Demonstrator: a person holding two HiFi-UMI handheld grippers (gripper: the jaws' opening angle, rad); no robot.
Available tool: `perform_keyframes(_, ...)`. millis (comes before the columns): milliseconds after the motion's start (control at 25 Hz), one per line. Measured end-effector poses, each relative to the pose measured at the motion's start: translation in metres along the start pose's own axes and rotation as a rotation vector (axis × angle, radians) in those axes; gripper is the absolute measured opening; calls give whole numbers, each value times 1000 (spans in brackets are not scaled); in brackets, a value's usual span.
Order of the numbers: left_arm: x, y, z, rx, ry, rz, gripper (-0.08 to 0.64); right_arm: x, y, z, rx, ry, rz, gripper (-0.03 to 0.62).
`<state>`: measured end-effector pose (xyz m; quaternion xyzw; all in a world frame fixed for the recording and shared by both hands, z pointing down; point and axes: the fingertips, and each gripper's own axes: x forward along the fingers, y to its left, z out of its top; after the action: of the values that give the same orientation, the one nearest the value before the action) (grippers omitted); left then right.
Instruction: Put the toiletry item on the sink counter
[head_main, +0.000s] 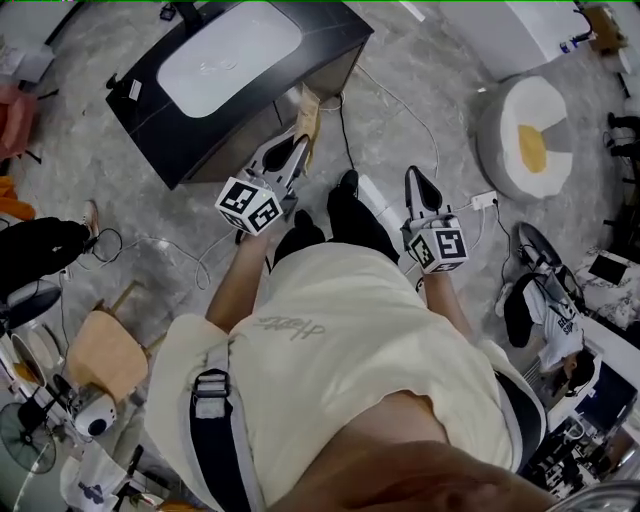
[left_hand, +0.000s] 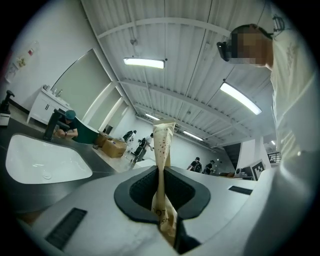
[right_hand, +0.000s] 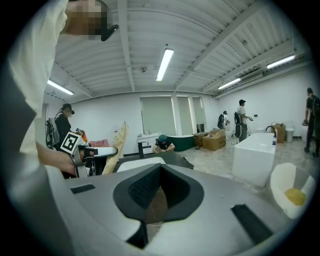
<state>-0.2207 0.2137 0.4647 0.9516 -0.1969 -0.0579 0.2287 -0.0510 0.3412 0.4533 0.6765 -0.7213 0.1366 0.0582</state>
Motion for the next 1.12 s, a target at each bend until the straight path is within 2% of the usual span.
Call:
perform_keyframes(200,41,19,11,12,25,37,28,50,-34,16,30,-29,55,-6)
perform_keyframes(320,75,33,26,50,41,58,28,89,-57,34,23,-68,97,-6)
perform_keyframes(480,130,31,43,93,32,77,28,120,-102,47,35,-84,145,-6)
perform_keyframes(800,215,37,56,147,58,114,28,165,-184,53,79,-82,179,-6)
perform_keyframes(960,243,43,73,142,24,148,28,185,-201,49,91,-47,210,-6)
perform_keyframes(1120,250,66,70,118,45,170,28,210,-200,50,80,-28,241,-6)
